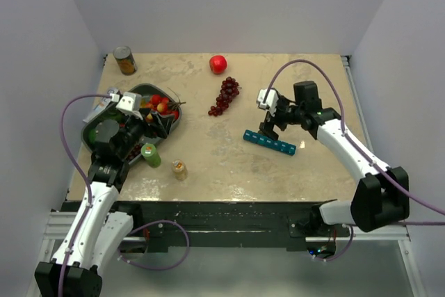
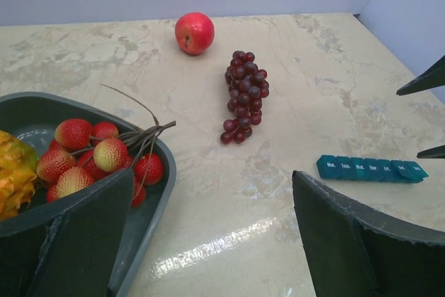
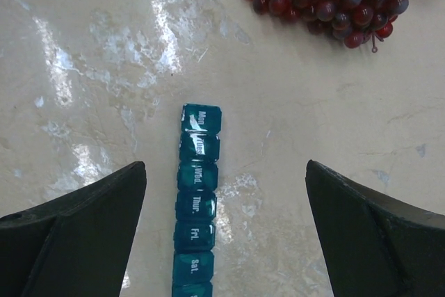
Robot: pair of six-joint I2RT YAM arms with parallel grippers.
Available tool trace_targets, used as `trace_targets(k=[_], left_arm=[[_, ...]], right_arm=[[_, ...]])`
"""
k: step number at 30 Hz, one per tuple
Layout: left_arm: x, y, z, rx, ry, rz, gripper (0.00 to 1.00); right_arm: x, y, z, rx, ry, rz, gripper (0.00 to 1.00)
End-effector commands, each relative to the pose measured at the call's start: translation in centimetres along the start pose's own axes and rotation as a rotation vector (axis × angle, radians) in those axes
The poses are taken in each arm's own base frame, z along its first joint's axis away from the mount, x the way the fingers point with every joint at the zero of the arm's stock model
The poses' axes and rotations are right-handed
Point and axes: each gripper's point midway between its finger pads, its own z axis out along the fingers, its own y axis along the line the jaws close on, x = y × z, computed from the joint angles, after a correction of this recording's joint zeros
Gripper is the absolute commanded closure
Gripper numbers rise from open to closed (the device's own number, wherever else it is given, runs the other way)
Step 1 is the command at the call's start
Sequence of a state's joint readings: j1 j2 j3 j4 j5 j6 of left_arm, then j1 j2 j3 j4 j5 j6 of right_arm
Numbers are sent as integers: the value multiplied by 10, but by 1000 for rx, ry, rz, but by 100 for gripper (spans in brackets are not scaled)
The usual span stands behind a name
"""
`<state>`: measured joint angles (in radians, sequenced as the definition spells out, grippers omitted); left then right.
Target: Sort the pills into containers
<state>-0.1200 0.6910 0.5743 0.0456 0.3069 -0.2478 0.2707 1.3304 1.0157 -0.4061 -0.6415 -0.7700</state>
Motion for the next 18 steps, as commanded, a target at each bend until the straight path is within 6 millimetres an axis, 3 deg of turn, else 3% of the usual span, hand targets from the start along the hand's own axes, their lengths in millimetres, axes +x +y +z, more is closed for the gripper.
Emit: trace_targets(k=[1, 10, 18], left_arm=[[-3, -5, 2, 28, -15, -11, 0], [-1, -1, 3, 13, -4, 4, 0], [-3, 0, 2, 5, -11, 11, 0]], right_arm=[[11, -13, 10, 51, 81, -134, 1], [36, -9, 61, 10, 213, -63, 1], [49, 1, 86, -44, 282, -6, 2]])
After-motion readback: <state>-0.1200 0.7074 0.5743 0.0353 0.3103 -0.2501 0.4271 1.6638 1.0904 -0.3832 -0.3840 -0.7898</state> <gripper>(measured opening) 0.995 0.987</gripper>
